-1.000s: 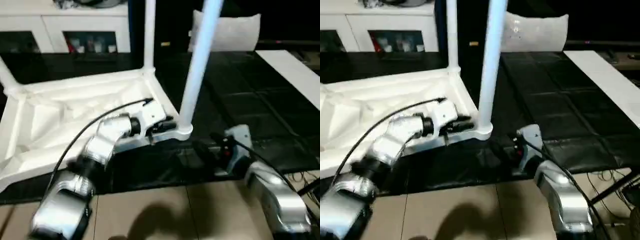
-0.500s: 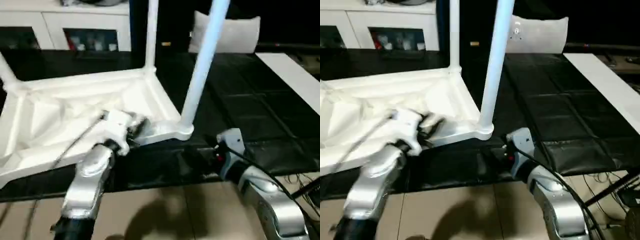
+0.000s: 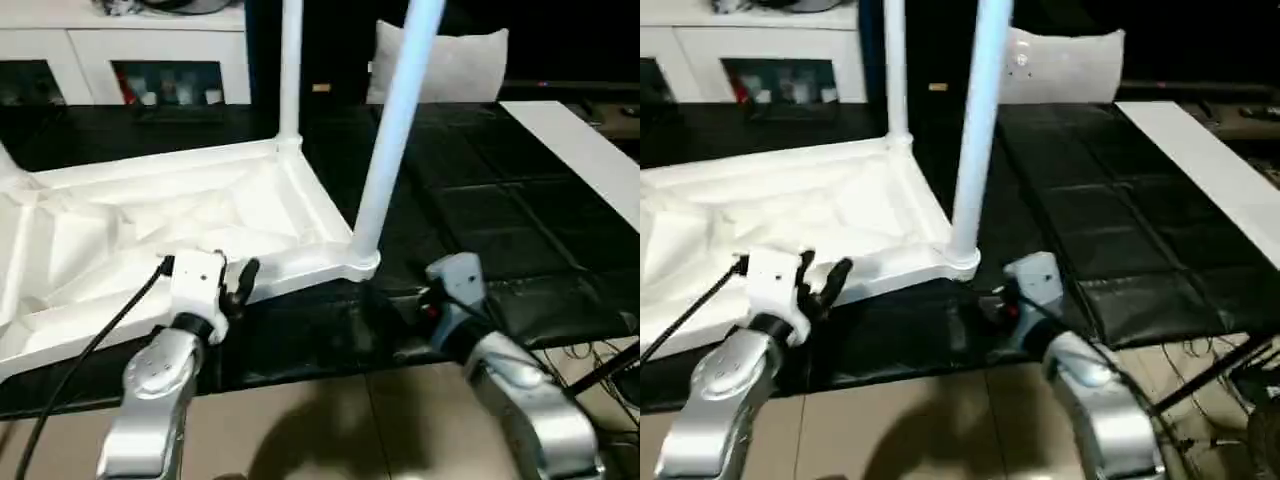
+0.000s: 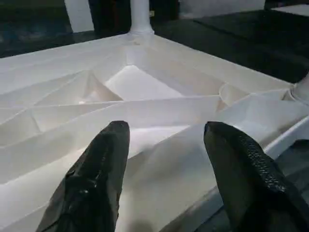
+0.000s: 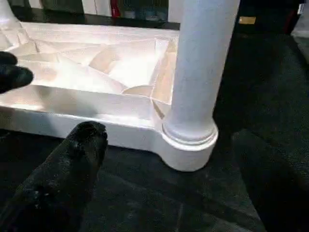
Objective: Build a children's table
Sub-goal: Rotate table base
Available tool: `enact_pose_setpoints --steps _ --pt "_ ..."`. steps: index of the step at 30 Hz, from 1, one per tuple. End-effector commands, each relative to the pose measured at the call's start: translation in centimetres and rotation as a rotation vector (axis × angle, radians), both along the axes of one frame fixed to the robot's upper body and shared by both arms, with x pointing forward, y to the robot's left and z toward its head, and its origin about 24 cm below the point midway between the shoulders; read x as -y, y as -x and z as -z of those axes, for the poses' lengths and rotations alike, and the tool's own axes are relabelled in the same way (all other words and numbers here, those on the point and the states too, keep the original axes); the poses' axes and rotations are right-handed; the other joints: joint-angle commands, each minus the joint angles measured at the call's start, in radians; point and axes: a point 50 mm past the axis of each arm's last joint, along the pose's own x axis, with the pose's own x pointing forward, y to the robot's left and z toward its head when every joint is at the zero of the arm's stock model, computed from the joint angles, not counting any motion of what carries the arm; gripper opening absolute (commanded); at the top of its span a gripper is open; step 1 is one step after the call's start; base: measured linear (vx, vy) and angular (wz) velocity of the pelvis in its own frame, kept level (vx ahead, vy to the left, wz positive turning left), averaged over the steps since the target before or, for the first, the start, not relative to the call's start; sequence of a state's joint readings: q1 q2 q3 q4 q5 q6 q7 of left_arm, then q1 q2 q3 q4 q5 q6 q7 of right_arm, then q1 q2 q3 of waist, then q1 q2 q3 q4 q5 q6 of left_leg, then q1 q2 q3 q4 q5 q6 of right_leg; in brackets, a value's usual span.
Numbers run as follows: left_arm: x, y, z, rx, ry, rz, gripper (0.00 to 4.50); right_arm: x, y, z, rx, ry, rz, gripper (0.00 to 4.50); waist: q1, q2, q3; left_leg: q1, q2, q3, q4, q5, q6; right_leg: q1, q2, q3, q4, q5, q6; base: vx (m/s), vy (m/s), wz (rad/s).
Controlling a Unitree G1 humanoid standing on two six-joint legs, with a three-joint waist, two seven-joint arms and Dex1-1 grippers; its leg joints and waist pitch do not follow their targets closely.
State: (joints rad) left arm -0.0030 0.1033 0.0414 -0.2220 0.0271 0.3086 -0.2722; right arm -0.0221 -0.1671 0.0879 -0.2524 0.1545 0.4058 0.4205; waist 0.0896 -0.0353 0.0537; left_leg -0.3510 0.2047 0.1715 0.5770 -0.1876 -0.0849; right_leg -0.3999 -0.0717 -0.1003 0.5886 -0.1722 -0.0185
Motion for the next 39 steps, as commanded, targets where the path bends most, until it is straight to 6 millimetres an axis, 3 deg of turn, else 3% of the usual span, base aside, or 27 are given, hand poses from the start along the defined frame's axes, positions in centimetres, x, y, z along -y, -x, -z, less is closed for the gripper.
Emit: enact_pose_setpoints --steps 1,3,4,5,7,9,11,15,16,17,18,19,21,23,25,26,28,30,31,33,34,35,37,38,39 --pt "0.2 0.1 -0.8 0.011 0.029 0.051 2.93 0.1 -0.6 0.0 0.028 0.029 -0.002 4.5 0.005 0.019 -0.051 -0.001 0.029 -0.018 -0.075 -0.307 0.011 0.041 -0.066 0.055 -0.092 -0.381 -0.048 0.0 0.0 0.0" --pt "0.2 0.1 -0.9 0.006 0.016 0.076 3.04 0.0 -1.0 0.1 0.038 0.045 0.003 4.5 0.002 0.018 -0.049 0.0 0.028 -0.016 -0.076 -0.324 0.008 0.04 -0.063 0.055 -0.092 -0.371 -0.056 0.0 0.0 0.0" --pt "-0.1 0.1 -0.8 -0.002 -0.041 0.106 3.14 0.1 -1.5 0.2 0.044 0.056 0.028 4.5 0.008 0.039 -0.051 0.003 0.028 -0.019 -0.076 -0.33 0.002 0.038 -0.066 0.055 -0.09 -0.364 -0.062 0.0 0.0 0.0" --pt "-0.1 0.0 -0.7 -0.015 -0.08 0.133 3.21 0.1 -2.0 0.1 0.056 0.067 0.046 4.5 0.006 0.053 -0.051 0.003 0.026 -0.022 -0.076 -0.341 -0.004 0.038 -0.063 0.054 -0.086 -0.344 -0.072 0.0 0.0 0.0" --pt "-0.4 -0.3 -0.6 -0.038 -0.158 0.193 3.33 0.2 -3.2 -0.3 0.095 0.101 0.084 4.5 0.0 0.044 -0.051 0.003 0.02 -0.018 -0.074 -0.349 -0.004 0.04 -0.06 0.054 -0.086 -0.337 -0.079 0.0 0.0 0.0" --pt "-0.8 -0.6 -0.7 -0.046 -0.206 0.221 3.5 0.3 -3.9 -0.7 0.119 0.121 0.12 4.5 0.005 0.044 -0.053 0.0 0.018 -0.016 -0.071 -0.304 0.007 0.044 -0.063 0.059 -0.08 -0.322 -0.09 0.0 0.0 0.0" --pt "-1.7 -1.2 -1.1 -0.047 -0.245 0.193 3.68 0.7 -4.8 -1.1 0.128 0.106 0.163 4.5 0.01 0.054 -0.057 0.0 0.019 -0.015 -0.068 -0.27 0.007 0.044 -0.066 0.06 -0.075 -0.323 -0.098 0.0 0.0 0.0" --pt "-2.2 -1.2 -1.5 -0.072 -0.284 0.212 3.95 0.8 -5.6 -1.3 0.148 0.111 0.138 4.5 0.011 0.062 -0.062 0.0 0.021 -0.016 -0.068 -0.257 0.0 0.046 -0.063 0.059 -0.063 -0.251 -0.123 0.0 0.0 0.0" --pt "-2.2 -1.1 -1.6 -0.074 -0.287 0.224 4.13 0.9 -5.8 -1.3 0.148 0.111 0.138 4.5 0.011 0.071 -0.062 -0.001 0.02 -0.017 -0.067 -0.25 0.0 0.047 -0.062 0.059 -0.059 -0.221 -0.134 0.0 0.0 0.0" --pt "-2.2 -1.1 -1.7 -0.077 -0.283 0.227 4.22 0.9 -5.8 -1.3 0.147 0.112 0.136 4.5 0.008 0.066 -0.061 -0.001 0.02 -0.014 -0.067 -0.251 0.002 0.047 -0.06 0.059 -0.062 -0.211 -0.139 0.0 0.0 0.0" --pt "-2.5 -0.9 -2.1 -0.09 -0.267 0.245 4.3 0.9 -5.7 -1.2 0.143 0.115 0.131 4.5 0.01 0.069 -0.064 0.002 0.02 -0.014 -0.065 -0.25 0.0 0.048 -0.062 0.06 -0.057 -0.192 -0.153 0.0 0.0 0.0" --pt "-2.6 -0.7 -2.3 -0.111 -0.274 0.294 4.36 0.9 -5.5 -1.1 0.143 0.108 0.108 4.5 0.012 0.076 -0.063 0.0 0.019 -0.014 -0.066 -0.253 0.003 0.049 -0.062 0.059 -0.057 -0.189 -0.164 0.0 0.0 0.0" --pt "-2.6 -0.5 -2.4 -0.136 -0.289 0.357 4.36 0.8 -5.2 -1.0 0.143 0.098 0.072 4.5 0.013 0.076 -0.061 0.001 0.019 -0.014 -0.067 -0.277 0.009 0.049 -0.063 0.058 -0.062 -0.223 -0.158 0.0 0.0 0.0" --pt "-2.3 -0.4 -2.3 -0.15 -0.31 0.39 4.36 1.1 -5.0 -1.1 0.153 0.105 0.055 4.5 0.016 0.087 -0.059 0.003 0.02 -0.015 -0.068 -0.293 0.009 0.047 -0.062 0.057 -0.065 -0.25 -0.153 0.0 0.0 0.0" --pt "-2.7 -0.4 -1.7 -0.193 -0.339 0.408 4.36 1.1 -4.9 -1.0 0.163 0.109 0.046 4.5 0.019 0.083 -0.058 0.002 0.017 -0.014 -0.066 -0.303 0.014 0.046 -0.064 0.057 -0.069 -0.3 -0.14 0.0 0.0 0.0" --pt "-2.8 -0.2 -1.4 -0.231 -0.337 0.429 4.36 1.4 -5.1 -1.0 0.168 0.118 0.056 4.5 0.022 0.076 -0.058 0.0 0.016 -0.014 -0.067 -0.295 0.021 0.048 -0.065 0.057 -0.07 -0.334 -0.13 0.0 0.0 0.0" --pt "-2.8 -0.2 -1.4 -0.244 -0.326 0.438 4.36 1.5 -5.3 -1.1 0.169 0.118 0.061 4.5 0.026 0.083 -0.057 0.003 0.016 -0.012 -0.065 -0.289 0.019 0.043 -0.068 0.058 -0.075 -0.385 -0.117 0.0 0.0 0.0" --pt "-3.5 0.0 -1.2 -0.299 -0.342 0.447 4.36 1.8 -5.8 -1.2 0.17 0.121 0.084 4.5 0.026 0.064 -0.057 0.001 0.016 -0.013 -0.066 -0.276 0.021 0.043 -0.067 0.057 -0.074 -0.399 -0.11 0.0 0.0 0.0" --pt "-3.9 0.0 -0.8 -0.327 -0.36 0.45 4.36 1.8 -6.0 -1.1 0.168 0.122 0.085 4.5 0.028 0.063 -0.057 -0.002 0.014 -0.014 -0.067 -0.269 0.025 0.042 -0.068 0.057 -0.073 -0.416 -0.104 0.0 0.0 0.0" --pt "-4.6 -0.2 -0.6 -0.347 -0.381 0.423 4.36 1.6 -6.3 -1.0 0.162 0.132 0.079 4.5 0.025 0.071 -0.056 0.003 0.015 -0.014 -0.066 -0.28 0.021 0.036 -0.066 0.056 -0.076 -0.435 -0.095 0.0 0.0 0.0" --pt "-5.1 -0.5 -0.6 -0.348 -0.387 0.397 4.36 1.3 -6.4 -1.1 0.163 0.128 0.07 4.5 0.025 0.084 -0.058 0.005 0.014 -0.015 -0.065 -0.279 0.017 0.036 -0.066 0.057 -0.074 -0.416 -0.098 0.0 0.0 0.0" --pt "-5.7 -0.9 -0.6 -0.35 -0.391 0.368 4.36 0.8 -6.7 -1.3 0.17 0.13 0.059 4.5 0.023 0.087 -0.06 0.006 0.013 -0.014 -0.064 -0.28 0.014 0.034 -0.062 0.057 -0.074 -0.385 -0.103 0.0 0.0 0.0" --pt "-5.9 -1.8 -1.0 -0.329 -0.418 0.345 4.36 0.7 -7.1 -1.7 0.169 0.115 0.05 4.5 0.025 0.075 -0.063 0.002 0.015 -0.016 -0.066 -0.271 0.012 0.042 -0.064 0.057 -0.067 -0.336 -0.117 0.0 0.0 0.0" --pt "-5.8 -2.3 -1.4 -0.304 -0.411 0.324 4.36 0.7 -7.3 -1.7 0.162 0.109 0.054 4.5 0.028 0.076 -0.063 0.003 0.016 -0.017 -0.066 -0.268 0.013 0.041 -0.064 0.057 -0.065 -0.326 -0.123 0.0 0.0 0.0" --pt "-5.5 -2.5 -1.8 -0.288 -0.372 0.318 4.36 0.8 -7.4 -1.6 0.161 0.113 0.052 4.5 0.033 0.098 -0.066 0.009 0.018 -0.018 -0.063 -0.272 0.006 0.036 -0.066 0.058 -0.059 -0.298 -0.14 0.0 0.0 0.0"
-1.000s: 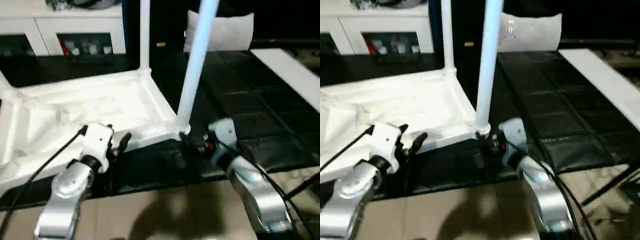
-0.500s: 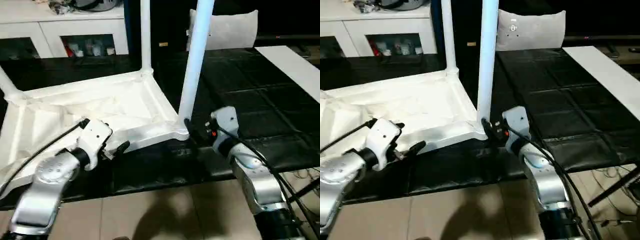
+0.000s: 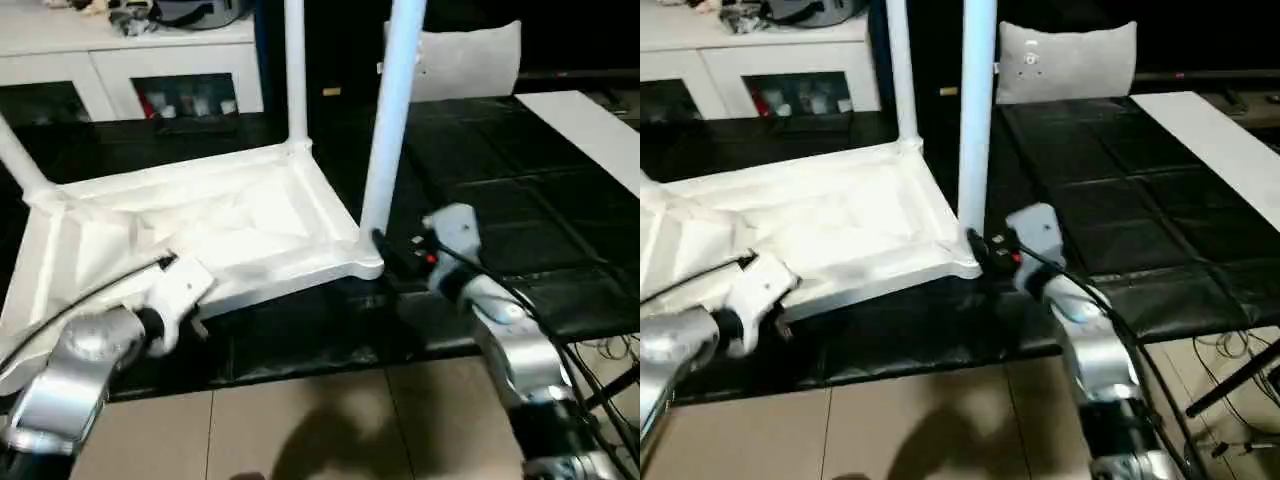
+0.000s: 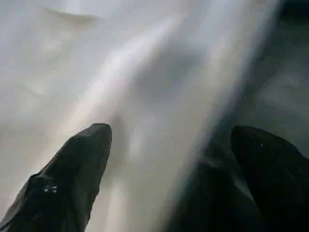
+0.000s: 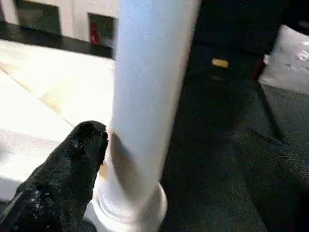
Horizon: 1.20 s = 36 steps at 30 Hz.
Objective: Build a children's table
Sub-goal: Rotate table base
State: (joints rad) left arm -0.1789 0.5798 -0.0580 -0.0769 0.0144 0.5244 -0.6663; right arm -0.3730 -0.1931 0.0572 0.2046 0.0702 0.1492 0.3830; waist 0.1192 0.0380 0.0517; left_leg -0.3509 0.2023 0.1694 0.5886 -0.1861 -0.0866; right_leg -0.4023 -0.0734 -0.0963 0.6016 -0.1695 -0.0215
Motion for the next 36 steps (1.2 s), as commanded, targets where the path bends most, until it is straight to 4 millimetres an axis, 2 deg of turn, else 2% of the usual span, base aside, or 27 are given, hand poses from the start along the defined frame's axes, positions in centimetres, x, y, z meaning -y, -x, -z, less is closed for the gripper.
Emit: enact_pose_setpoints --steps 1,2,4,5,6,8,11,13,14,15,16,17,19,21,23,24,25,26,27,28,29,30,31,33,34,35,36 --pt "0.5 -0.5 -1.4 0.063 0.063 -0.013 4.36 0.1 -0.2 0.1 -0.007 0.01 -0.017 4.5 0.003 0.026 -0.063 0.006 0.021 -0.015 -0.075 -0.278 0.001 0.043 -0.064 0.053 -0.071 -0.274 -0.151 0.0 0.0 0.0" --pt "0.7 -0.4 -1.6 0.071 0.077 -0.005 4.36 0.1 -0.1 0.1 -0.009 0.018 -0.026 4.5 0.003 0.019 -0.065 0.006 0.021 -0.014 -0.074 -0.275 0.0 0.045 -0.064 0.054 -0.07 -0.253 -0.158 0.0 0.0 0.0" --pt "1.4 -0.2 -1.6 0.082 0.086 0.019 4.36 0.2 0.5 0.1 -0.016 -0.015 -0.083 4.5 0.011 0.017 -0.067 -0.001 0.02 -0.013 -0.071 -0.253 0.013 0.051 -0.067 0.054 -0.065 -0.212 -0.172 0.0 0.0 0.0" --pt "1.5 -0.2 -1.6 0.081 0.081 0.023 4.36 0.2 0.6 0.1 -0.016 -0.017 -0.088 4.5 0.013 0.023 -0.068 -0.003 0.02 -0.014 -0.07 -0.248 0.016 0.052 -0.067 0.054 -0.063 -0.206 -0.172 0.0 0.0 0.0" --pt "1.8 -0.1 -1.5 0.079 0.074 0.036 4.36 0.4 0.5 0.2 -0.017 -0.008 -0.083 4.5 0.014 0.017 -0.068 -0.004 0.019 -0.013 -0.07 -0.24 0.023 0.052 -0.065 0.053 -0.065 -0.205 -0.168 0.0 0.0 0.0" --pt "2.1 -0.1 -1.4 0.078 0.074 0.045 4.36 0.5 0.4 0.3 -0.017 0.001 -0.076 4.5 0.018 0.015 -0.068 -0.006 0.018 -0.013 -0.069 -0.229 0.026 0.053 -0.066 0.052 -0.066 -0.224 -0.162 0.0 0.0 0.0" --pt "3.6 0.1 -1.7 0.055 0.103 0.074 4.36 0.6 -0.6 0.0 -0.01 0.009 -0.046 4.5 0.02 0.017 -0.063 -0.002 0.021 -0.014 -0.072 -0.262 0.017 0.048 -0.07 0.051 -0.074 -0.317 -0.154 0.0 0.0 0.0" --pt "4.0 0.4 -1.9 0.04 0.108 0.086 4.36 0.6 -1.4 -0.1 -0.016 -0.001 -0.017 4.5 0.023 -0.001 -0.059 -0.003 0.02 -0.013 -0.075 -0.273 0.02 0.049 -0.071 0.051 -0.077 -0.353 -0.145 0.0 0.0 0.0" --pt "4.0 0.6 -1.8 0.031 0.094 0.088 4.36 0.5 -1.9 0.0 -0.025 -0.003 0.0 4.5 0.026 0.003 -0.06 -0.002 0.02 -0.014 -0.074 -0.272 0.018 0.048 -0.073 0.051 -0.075 -0.366 -0.143 0.0 0.0 0.0" --pt "4.1 0.7 -1.8 0.026 0.084 0.09 4.36 0.6 -2.1 0.0 -0.031 -0.003 0.011 4.5 0.024 -0.014 -0.059 -0.002 0.02 -0.012 -0.074 -0.265 0.022 0.046 -0.074 0.052 -0.079 -0.389 -0.138 0.0 0.0 0.0" --pt "4.0 0.8 -1.6 0.027 0.049 0.093 4.36 0.6 -2.4 0.1 -0.039 -0.005 0.021 4.5 0.027 -0.014 -0.058 0.001 0.02 -0.011 -0.073 -0.257 0.025 0.042 -0.073 0.053 -0.08 -0.408 -0.13 0.0 0.0 0.0" --pt "3.8 0.9 -1.4 0.032 0.015 0.094 4.36 0.5 -2.6 0.1 -0.045 -0.008 0.026 4.5 0.03 -0.005 -0.058 0.002 0.019 -0.011 -0.072 -0.258 0.023 0.038 -0.072 0.054 -0.078 -0.411 -0.125 0.0 0.0 0.0" --pt "3.4 1.0 -0.8 0.037 -0.042 0.086 4.36 0.2 -3.1 -0.3 -0.044 -0.03 0.023 4.5 0.025 -0.016 -0.059 -0.001 0.02 -0.012 -0.074 -0.248 0.02 0.041 -0.069 0.054 -0.075 -0.387 -0.111 0.0 0.0 0.0" --pt "3.0 1.0 -0.3 0.036 -0.097 0.078 4.36 -0.2 -3.6 -0.7 -0.035 -0.048 0.017 4.5 0.025 -0.012 -0.063 0.001 0.021 -0.013 -0.073 -0.245 0.019 0.039 -0.07 0.054 -0.073 -0.373 -0.114 0.0 0.0 0.0" --pt "2.6 0.9 0.3 0.031 -0.163 0.081 4.36 -0.3 -4.2 -1.1 -0.023 -0.054 0.018 4.5 0.021 -0.016 -0.062 0.0 0.021 -0.011 -0.073 -0.237 0.016 0.04 -0.068 0.055 -0.067 -0.336 -0.126 0.0 0.0 0.0" --pt "2.6 0.9 0.4 0.032 -0.175 0.079 4.36 -0.3 -4.4 -1.3 -0.021 -0.047 0.022 4.5 0.019 -0.034 -0.062 0.0 0.022 -0.007 -0.073 -0.229 0.018 0.04 -0.067 0.056 -0.069 -0.329 -0.124 0.0 0.0 0.0" --pt "2.7 0.8 0.6 0.04 -0.178 0.06 4.36 0.0 -4.9 -1.6 -0.018 -0.041 0.031 4.5 0.019 -0.044 -0.063 -0.001 0.022 -0.007 -0.072 -0.214 0.019 0.042 -0.069 0.056 -0.063 -0.318 -0.127 0.0 0.0 0.0" --pt "2.7 0.8 0.6 0.042 -0.178 0.055 4.36 0.1 -5.0 -1.6 -0.017 -0.04 0.033 4.5 0.02 -0.027 -0.064 0.003 0.023 -0.008 -0.072 -0.216 0.012 0.038 -0.071 0.057 -0.062 -0.315 -0.137 0.0 0.0 0.0" --pt "2.8 0.7 0.5 0.058 -0.183 0.041 4.36 0.5 -5.3 -1.8 -0.026 -0.049 0.064 4.5 0.011 -0.07 -0.061 0.002 0.026 -0.001 -0.074 -0.222 0.007 0.038 -0.066 0.057 -0.067 -0.292 -0.138 0.0 0.0 0.0" --pt "2.7 0.6 0.4 0.083 -0.202 0.024 4.36 1.2 -5.8 -1.9 -0.034 -0.044 0.111 4.5 0.019 -0.055 -0.063 0.007 0.027 -0.006 -0.075 -0.216 -0.002 0.038 -0.069 0.056 -0.056 -0.283 -0.144 0.0 0.0 0.0" --pt "2.7 0.6 0.4 0.083 -0.202 0.024 4.36 1.2 -5.8 -1.9 -0.034 -0.044 0.111 4.5 0.019 -0.055 -0.063 0.007 0.027 -0.006 -0.075 -0.216 -0.002 0.038 -0.069 0.056 -0.056 -0.283 -0.144 0.0 0.0 0.0" --pt "2.6 0.5 0.5 0.089 -0.221 0.022 4.36 1.5 -5.9 -1.9 -0.038 -0.042 0.13 4.5 0.016 -0.05 -0.061 0.008 0.028 -0.006 -0.075 -0.231 -0.012 0.035 -0.068 0.057 -0.059 -0.279 -0.143 0.0 0.0 0.0" --pt "2.5 0.6 0.7 0.09 -0.248 0.026 4.36 1.8 -6.1 -1.9 -0.041 -0.045 0.146 4.5 0.015 -0.056 -0.061 0.008 0.027 -0.006 -0.076 -0.245 -0.022 0.036 -0.067 0.057 -0.058 -0.271 -0.14 0.0 0.0 0.0" --pt "1.6 0.7 1.2 0.086 -0.317 0.03 4.36 2.2 -6.3 -1.8 -0.046 -0.071 0.183 4.5 0.015 -0.058 -0.06 0.01 0.026 -0.007 -0.077 -0.273 -0.029 0.035 -0.067 0.056 -0.061 -0.269 -0.135 0.0 0.0 0.0" --pt "1.3 0.7 1.3 0.088 -0.331 0.03 4.36 2.3 -6.4 -1.7 -0.048 -0.079 0.193 4.5 0.015 -0.054 -0.061 0.01 0.024 -0.008 -0.076 -0.283 -0.033 0.036 -0.067 0.057 -0.059 -0.258 -0.137 0.0 0.0 0.0" --pt "0.9 0.6 1.3 0.094 -0.345 0.02 4.36 2.8 -6.4 -1.5 -0.055 -0.087 0.226 4.5 0.02 -0.041 -0.062 0.012 0.024 -0.011 -0.076 -0.289 -0.037 0.036 -0.069 0.057 -0.057 -0.251 -0.141 0.0 0.0 0.0" --pt "0.6 0.5 1.2 0.099 -0.354 0.012 4.36 3.1 -6.4 -1.3 -0.059 -0.091 0.248 4.5 0.019 -0.047 -0.06 0.011 0.023 -0.009 -0.076 -0.295 -0.038 0.038 -0.068 0.057 -0.06 -0.247 -0.146 0.0 0.0 0.0"
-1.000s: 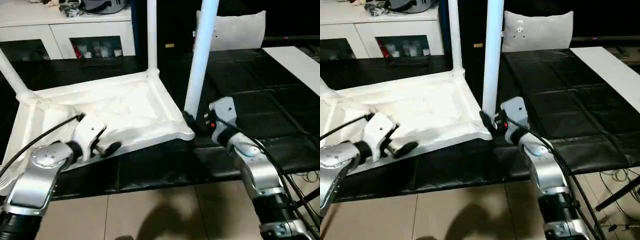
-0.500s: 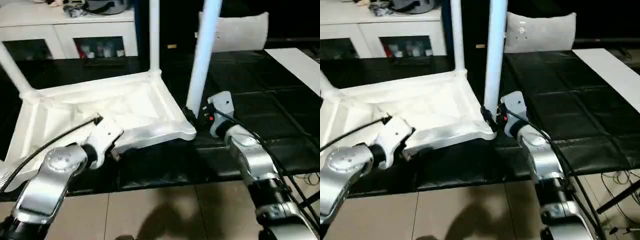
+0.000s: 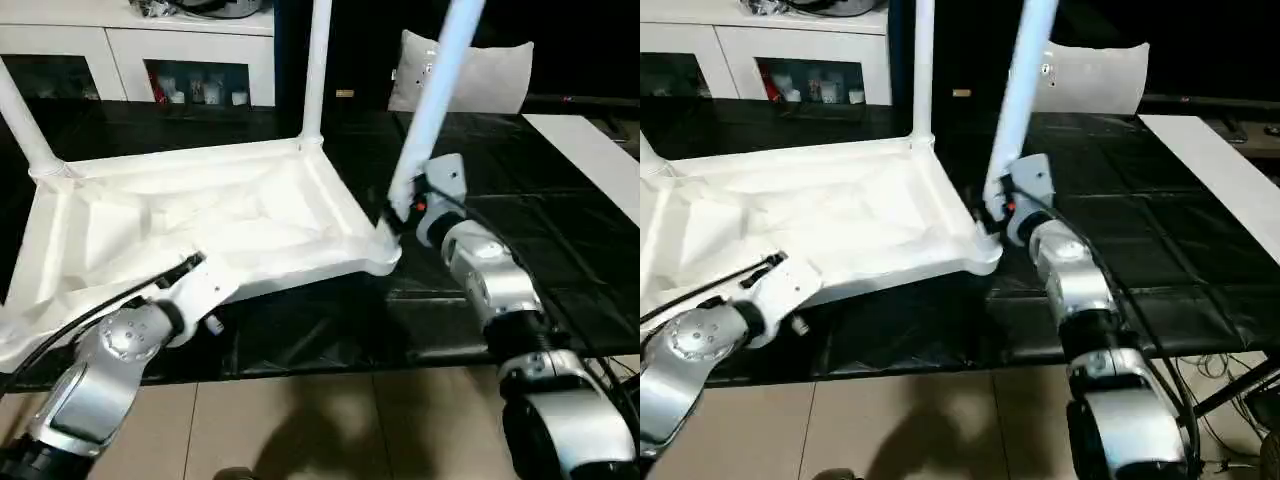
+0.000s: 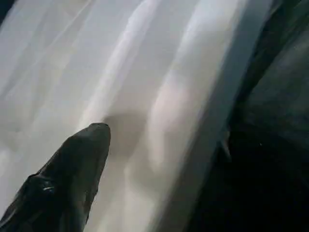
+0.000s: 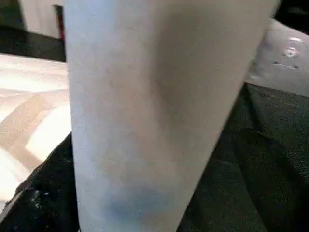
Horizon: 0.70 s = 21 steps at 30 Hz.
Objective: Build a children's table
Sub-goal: Rotate table base
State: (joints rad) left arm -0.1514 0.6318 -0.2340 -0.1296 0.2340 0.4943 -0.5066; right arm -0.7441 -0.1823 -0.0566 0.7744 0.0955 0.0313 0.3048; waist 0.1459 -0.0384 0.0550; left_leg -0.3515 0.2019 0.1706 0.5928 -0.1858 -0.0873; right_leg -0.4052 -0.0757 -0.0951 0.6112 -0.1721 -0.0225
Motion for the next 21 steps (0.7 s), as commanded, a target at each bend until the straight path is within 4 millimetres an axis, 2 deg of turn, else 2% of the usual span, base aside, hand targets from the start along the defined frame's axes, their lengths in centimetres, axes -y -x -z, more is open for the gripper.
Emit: enact_pose_setpoints --steps 1,4,5,6,7,9,11,12,13,14,15,16,17,21 --pt "-0.9 -0.1 0.2 0.009 -0.044 -0.02 4.36 2.2 -0.2 0.0 -0.004 -0.022 0.11 4.5 -0.005 0.029 -0.065 0.011 0.023 -0.011 -0.079 -0.29 -0.037 0.043 -0.067 0.056 -0.066 -0.238 -0.151 0.0 0.0 0.0" --pt "-1.3 -0.4 0.3 0.029 -0.071 -0.032 4.36 3.1 -0.1 0.3 -0.02 -0.051 0.163 4.5 -0.004 0.031 -0.065 0.011 0.023 -0.011 -0.079 -0.299 -0.039 0.042 -0.065 0.055 -0.066 -0.237 -0.157 0.0 0.0 0.0" --pt "-1.3 -0.8 0.5 0.045 -0.083 -0.039 4.36 3.8 0.0 0.4 -0.028 -0.051 0.182 4.5 -0.004 0.023 -0.063 0.013 0.023 -0.01 -0.079 -0.311 -0.036 0.041 -0.065 0.054 -0.07 -0.261 -0.154 0.0 0.0 0.0" --pt "-1.2 -0.9 0.5 0.049 -0.087 -0.041 4.36 3.9 0.0 0.5 -0.029 -0.049 0.186 4.5 -0.002 0.026 -0.063 0.014 0.023 -0.011 -0.079 -0.315 -0.036 0.041 -0.066 0.054 -0.069 -0.271 -0.154 0.0 0.0 0.0" --pt "-1.2 -1.2 0.7 0.062 -0.097 -0.045 4.36 4.5 0.1 0.5 -0.03 -0.05 0.203 4.5 -0.002 0.017 -0.063 0.013 0.024 -0.01 -0.08 -0.316 -0.034 0.041 -0.066 0.054 -0.073 -0.287 -0.146 0.0 0.0 0.0" --pt "-1.1 -1.5 0.7 0.081 -0.101 -0.052 4.36 5.1 0.1 0.6 -0.031 -0.058 0.225 4.5 0.003 0.021 -0.062 0.018 0.024 -0.009 -0.078 -0.323 -0.034 0.036 -0.067 0.055 -0.075 -0.312 -0.141 0.0 0.0 0.0" --pt "-0.9 -2.1 0.4 0.116 -0.093 -0.066 4.36 6.0 0.2 0.6 -0.03 -0.051 0.255 4.5 0.007 0.017 -0.062 0.015 0.023 -0.009 -0.079 -0.319 -0.033 0.039 -0.068 0.054 -0.077 -0.329 -0.13 0.0 0.0 0.0" --pt "-0.8 -2.8 0.1 0.15 -0.089 -0.091 4.36 7.0 0.3 0.5 -0.028 -0.037 0.282 4.5 0.014 0.011 -0.063 0.015 0.021 -0.008 -0.077 -0.303 -0.028 0.038 -0.069 0.054 -0.078 -0.344 -0.12 0.0 0.0 0.0" --pt "-0.8 -3.0 0.0 0.158 -0.091 -0.095 4.36 7.2 0.3 0.5 -0.027 -0.033 0.287 4.5 0.016 0.013 -0.062 0.018 0.021 -0.006 -0.076 -0.305 -0.027 0.034 -0.068 0.054 -0.081 -0.35 -0.117 0.0 0.0 0.0" --pt "-0.8 -3.2 0.0 0.165 -0.092 -0.098 4.36 7.3 0.4 0.5 -0.026 -0.03 0.292 4.5 0.018 0.012 -0.064 0.017 0.022 -0.007 -0.075 -0.303 -0.028 0.035 -0.068 0.053 -0.079 -0.345 -0.115 0.0 0.0 0.0" --pt "-0.6 -3.4 0.0 0.173 -0.092 -0.1 4.36 7.7 0.4 0.4 -0.025 -0.022 0.299 4.5 0.016 0.01 -0.064 0.012 0.021 -0.009 -0.076 -0.294 -0.028 0.039 -0.069 0.053 -0.077 -0.339 -0.113 0.0 0.0 0.0" --pt "-0.2 -4.1 0.0 0.198 -0.08 -0.111 4.36 8.6 0.5 0.3 -0.021 0.004 0.321 4.5 0.018 0.011 -0.067 0.009 0.022 -0.01 -0.076 -0.279 -0.027 0.042 -0.069 0.052 -0.074 -0.327 -0.111 0.0 0.0 0.0" --pt "0.1 -4.4 -0.1 0.209 -0.063 -0.117 4.36 9.1 0.6 0.2 -0.021 0.013 0.333 4.5 0.019 0.013 -0.067 0.014 0.021 -0.007 -0.073 -0.278 -0.027 0.036 -0.067 0.052 -0.076 -0.317 -0.113 0.0 0.0 0.0" --pt "1.0 -5.1 -0.2 0.244 0.009 -0.141 4.36 10.4 0.7 -0.1 -0.014 0.034 0.364 4.5 0.021 0.007 -0.075 0.001 0.021 -0.007 -0.068 -0.209 -0.019 0.048 -0.067 0.051 -0.059 -0.195 -0.147 0.0 0.0 0.0"
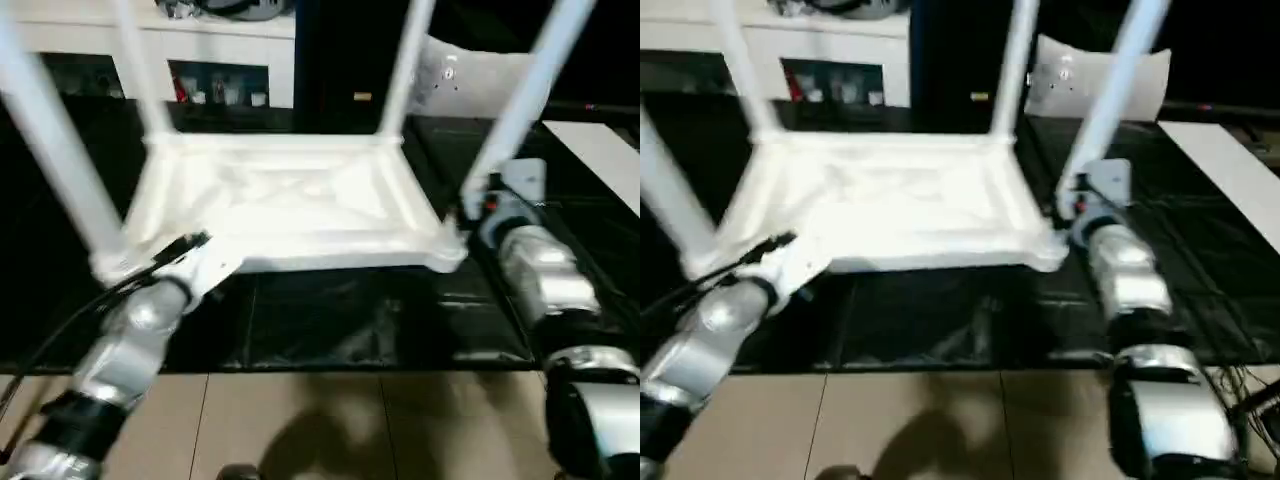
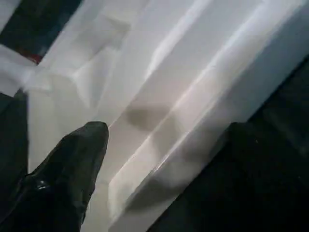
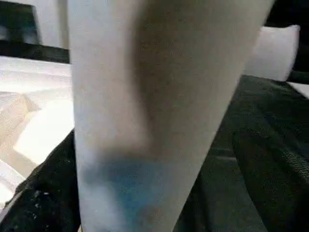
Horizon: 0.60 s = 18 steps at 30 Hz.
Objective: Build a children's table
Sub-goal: Rotate table base
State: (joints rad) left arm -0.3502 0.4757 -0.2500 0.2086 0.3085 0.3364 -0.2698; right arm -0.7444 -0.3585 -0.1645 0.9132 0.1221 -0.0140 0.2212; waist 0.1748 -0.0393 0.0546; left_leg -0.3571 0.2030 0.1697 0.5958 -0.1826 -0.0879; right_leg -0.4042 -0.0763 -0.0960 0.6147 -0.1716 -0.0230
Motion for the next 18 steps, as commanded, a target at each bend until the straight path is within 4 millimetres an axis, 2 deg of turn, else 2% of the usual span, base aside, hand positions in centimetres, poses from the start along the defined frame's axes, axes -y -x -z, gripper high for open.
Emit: enact_pose_setpoints --steps 1,3,4,5,7,8,9,10,11,12,13,14,15,16,17,18 --pt "0.3 -0.5 -0.7 0.058 0.062 -0.026 4.36 2.1 0.2 -0.6 0.017 0.012 0.072 4.5 -0.009 0.01 -0.076 0.004 0.018 -0.005 -0.068 -0.191 -0.013 0.049 -0.065 0.052 -0.059 -0.162 -0.155 0.0 0.0 0.0" --pt "1.1 -0.4 -0.6 0.073 0.131 -0.021 4.36 2.5 0.3 -0.6 0.017 0.011 0.072 4.5 -0.01 0.015 -0.08 0.002 0.018 -0.004 -0.064 -0.168 -0.007 0.052 -0.065 0.051 -0.054 -0.11 -0.173 0.0 0.0 0.0" --pt "1.2 -0.3 -0.6 0.074 0.143 -0.021 4.36 2.5 0.3 -0.6 0.017 0.012 0.072 4.5 -0.013 0.01 -0.081 -0.002 0.017 -0.003 -0.061 -0.149 0.003 0.054 -0.063 0.051 -0.051 -0.077 -0.184 0.0 0.0 0.0" --pt "2.0 0.3 -0.4 0.081 0.254 -0.031 4.36 2.7 0.4 -0.5 0.018 0.014 0.067 4.5 -0.015 0.018 -0.083 -0.004 0.019 -0.003 -0.058 -0.139 0.007 0.056 -0.066 0.051 -0.047 -0.046 -0.198 0.0 0.0 0.0" --pt "2.2 1.0 -0.3 0.09 0.343 -0.061 4.36 2.6 0.5 -0.5 0.027 0.007 0.059 4.5 -0.015 0.011 -0.081 -0.011 0.018 -0.002 -0.057 -0.135 0.019 0.059 -0.066 0.049 -0.046 -0.037 -0.211 0.0 0.0 0.0" --pt "2.0 1.7 -0.2 0.114 0.413 -0.113 4.36 2.3 0.8 -0.5 0.049 0.002 0.039 4.5 -0.015 0.019 -0.081 -0.01 0.017 -0.002 -0.056 -0.139 0.025 0.056 -0.064 0.048 -0.049 -0.048 -0.208 0.0 0.0 0.0" --pt "1.8 2.0 -0.1 0.126 0.44 -0.136 4.44 2.1 0.9 -0.6 0.06 0.006 0.029 4.5 -0.017 0.014 -0.079 -0.013 0.02 -0.001 -0.056 -0.146 0.033 0.059 -0.065 0.048 -0.053 -0.06 -0.201 0.0 0.0 0.0" --pt "1.6 2.4 -0.1 0.144 0.469 -0.166 4.44 2.0 1.1 -0.7 0.073 0.029 0.027 4.5 -0.019 0.008 -0.076 -0.01 0.019 0.001 -0.057 -0.159 0.041 0.055 -0.062 0.047 -0.06 -0.098 -0.187 0.0 0.0 0.0" --pt "1.1 3.2 0.0 0.179 0.52 -0.227 4.44 1.7 1.6 -0.6 0.085 0.032 0.018 4.5 -0.019 0.011 -0.075 -0.009 0.02 0.0 -0.058 -0.174 0.04 0.053 -0.062 0.046 -0.065 -0.141 -0.173 0.0 0.0 0.0" --pt "1.0 3.4 0.0 0.184 0.528 -0.238 4.44 1.6 1.7 -0.6 0.086 0.028 0.016 4.5 -0.021 0.004 -0.072 -0.01 0.02 0.001 -0.059 -0.176 0.042 0.055 -0.059 0.047 -0.069 -0.154 -0.16 0.0 0.0 0.0" --pt "0.6 4.0 0.1 0.204 0.555 -0.276 4.44 1.3 2.1 -0.5 0.089 0.012 0.007 4.5 -0.022 0.008 -0.068 -0.008 0.022 -0.002 -0.063 -0.2 0.039 0.052 -0.059 0.046 -0.075 -0.204 -0.139 0.0 0.0 0.0" --pt "0.1 4.7 0.1 0.236 0.564 -0.318 4.44 0.7 2.8 -0.3 0.092 -0.003 -0.006 4.5 -0.022 0.008 -0.07 -0.006 0.023 -0.002 -0.064 -0.212 0.038 0.05 -0.06 0.044 -0.077 -0.226 -0.129 0.0 0.0 0.0" --pt "-0.4 5.4 0.2 0.268 0.565 -0.351 4.44 0.0 3.6 -0.1 0.082 0.014 -0.026 4.5 -0.024 0.01 -0.063 -0.007 0.024 -0.005 -0.07 -0.235 0.036 0.05 -0.055 0.045 -0.086 -0.264 -0.099 0.0 0.0 0.0" --pt "-0.5 5.6 0.2 0.278 0.562 -0.36 4.44 -0.3 3.9 0.0 0.078 0.025 -0.032 4.5 -0.025 0.009 -0.065 -0.008 0.028 -0.007 -0.072 -0.243 0.033 0.049 -0.058 0.045 -0.084 -0.269 -0.091 0.0 0.0 0.0" --pt "-0.6 5.8 0.2 0.286 0.56 -0.367 4.44 -0.4 4.1 0.1 0.075 0.032 -0.037 4.5 -0.03 0.01 -0.061 -0.001 0.024 -0.006 -0.075 -0.285 0.033 0.041 -0.053 0.041 -0.096 -0.338 -0.072 0.0 0.0 0.0" --pt "-0.7 6.5 0.0 0.318 0.554 -0.374 4.44 -1.2 5.1 0.3 0.055 0.031 -0.061 4.5 -0.032 0.008 -0.06 0.001 0.021 -0.007 -0.076 -0.303 0.027 0.041 -0.052 0.042 -0.1 -0.379 -0.053 0.0 0.0 0.0"
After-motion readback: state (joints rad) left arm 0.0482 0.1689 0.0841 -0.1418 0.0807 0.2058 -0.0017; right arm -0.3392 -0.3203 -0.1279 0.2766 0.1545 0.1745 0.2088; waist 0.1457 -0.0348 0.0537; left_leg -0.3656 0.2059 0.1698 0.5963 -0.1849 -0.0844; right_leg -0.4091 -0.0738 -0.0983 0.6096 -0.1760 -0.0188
